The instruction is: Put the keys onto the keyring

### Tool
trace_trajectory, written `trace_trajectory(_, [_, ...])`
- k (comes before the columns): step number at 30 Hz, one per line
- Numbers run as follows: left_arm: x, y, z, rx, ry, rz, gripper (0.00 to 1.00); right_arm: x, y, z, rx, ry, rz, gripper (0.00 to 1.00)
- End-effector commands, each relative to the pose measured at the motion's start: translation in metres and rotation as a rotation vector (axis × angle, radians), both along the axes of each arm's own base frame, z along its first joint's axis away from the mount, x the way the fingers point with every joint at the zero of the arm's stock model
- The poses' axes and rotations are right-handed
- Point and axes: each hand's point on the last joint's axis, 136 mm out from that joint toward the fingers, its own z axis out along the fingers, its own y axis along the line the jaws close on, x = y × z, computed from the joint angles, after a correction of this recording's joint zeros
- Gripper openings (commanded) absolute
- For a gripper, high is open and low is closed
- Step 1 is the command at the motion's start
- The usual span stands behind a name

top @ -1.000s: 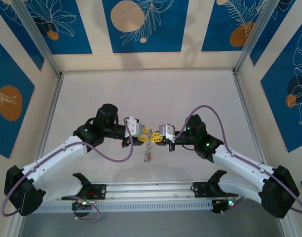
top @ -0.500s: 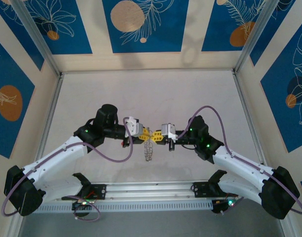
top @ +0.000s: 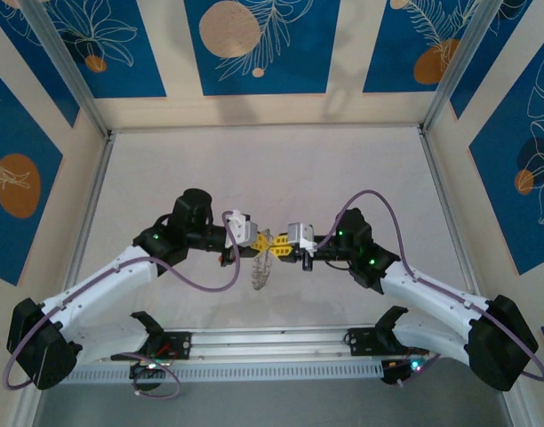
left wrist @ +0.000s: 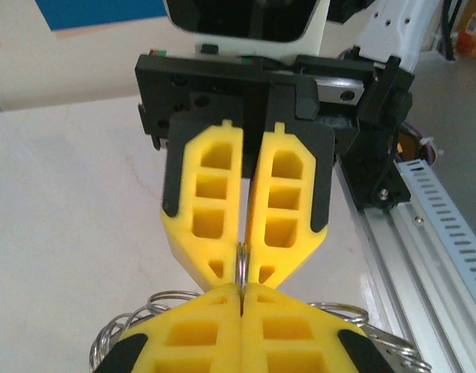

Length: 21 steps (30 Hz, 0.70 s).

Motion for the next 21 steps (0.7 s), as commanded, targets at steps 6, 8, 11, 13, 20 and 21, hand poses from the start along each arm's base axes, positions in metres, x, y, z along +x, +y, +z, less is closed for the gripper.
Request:
trace_trajectory(6, [0.004,0.006,-0.017,0.257,-0.123,0.034,0.00,0.013,-0.006,-0.008,-0.089,-0.001,-0.074,0.21])
trace_trajectory(8, [0.006,0.003,-0.017,0.296,-0.107,0.048,0.00,0.014,-0.005,-0.010,-0.096,0.003,-0.075,0.21])
trace_trajectory(11, [0.006,-0.001,-0.014,0.302,-0.091,0.049,0.00,0.014,-0.002,-0.010,-0.094,0.009,-0.064,0.21])
trace_trajectory(13, [0.007,-0.002,-0.013,0.301,-0.092,0.052,0.00,0.014,-0.001,-0.009,-0.088,0.008,-0.060,0.20])
trace_trajectory(20, [0.005,-0.003,-0.011,0.318,-0.063,0.041,0.00,0.007,0.001,-0.008,-0.083,0.003,-0.034,0.18])
trace_trajectory(21, [0.004,-0.003,-0.012,0.320,-0.058,0.037,0.00,0.006,0.001,-0.008,-0.082,0.002,-0.030,0.19])
